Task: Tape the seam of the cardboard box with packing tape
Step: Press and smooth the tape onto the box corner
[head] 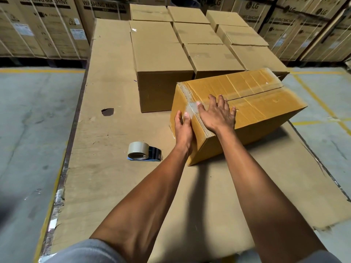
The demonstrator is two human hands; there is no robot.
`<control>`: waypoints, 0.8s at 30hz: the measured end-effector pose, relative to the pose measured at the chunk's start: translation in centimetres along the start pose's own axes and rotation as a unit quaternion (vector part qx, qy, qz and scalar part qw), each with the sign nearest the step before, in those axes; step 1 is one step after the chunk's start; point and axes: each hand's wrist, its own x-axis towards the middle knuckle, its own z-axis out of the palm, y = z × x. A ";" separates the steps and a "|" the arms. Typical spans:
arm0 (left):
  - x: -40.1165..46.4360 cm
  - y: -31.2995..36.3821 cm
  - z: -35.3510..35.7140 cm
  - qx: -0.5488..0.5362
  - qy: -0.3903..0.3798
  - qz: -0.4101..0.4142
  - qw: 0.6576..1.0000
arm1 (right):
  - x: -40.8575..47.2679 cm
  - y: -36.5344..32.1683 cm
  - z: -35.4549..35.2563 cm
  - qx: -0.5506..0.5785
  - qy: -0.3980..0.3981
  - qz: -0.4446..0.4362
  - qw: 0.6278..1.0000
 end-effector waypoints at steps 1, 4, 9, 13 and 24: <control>0.1 0.4 0.0 0.001 0.000 -0.007 1.000 | -0.1 -0.2 -0.2 0.002 0.005 0.007 1.000; 0.6 1.8 0.5 -0.004 -0.003 -0.024 1.000 | 0.1 -1.0 -0.7 0.002 0.010 0.034 0.999; 2.5 2.3 0.8 -0.017 -0.012 -0.023 1.000 | 1.2 -1.4 -0.2 0.006 0.002 0.049 0.999; 2.7 1.2 0.6 -0.038 0.008 -0.010 0.999 | 1.4 -1.3 0.3 0.003 -0.006 0.038 0.999; 2.1 1.8 0.4 -0.019 -0.001 -0.002 1.000 | 1.4 -1.3 0.5 0.002 0.002 0.033 0.999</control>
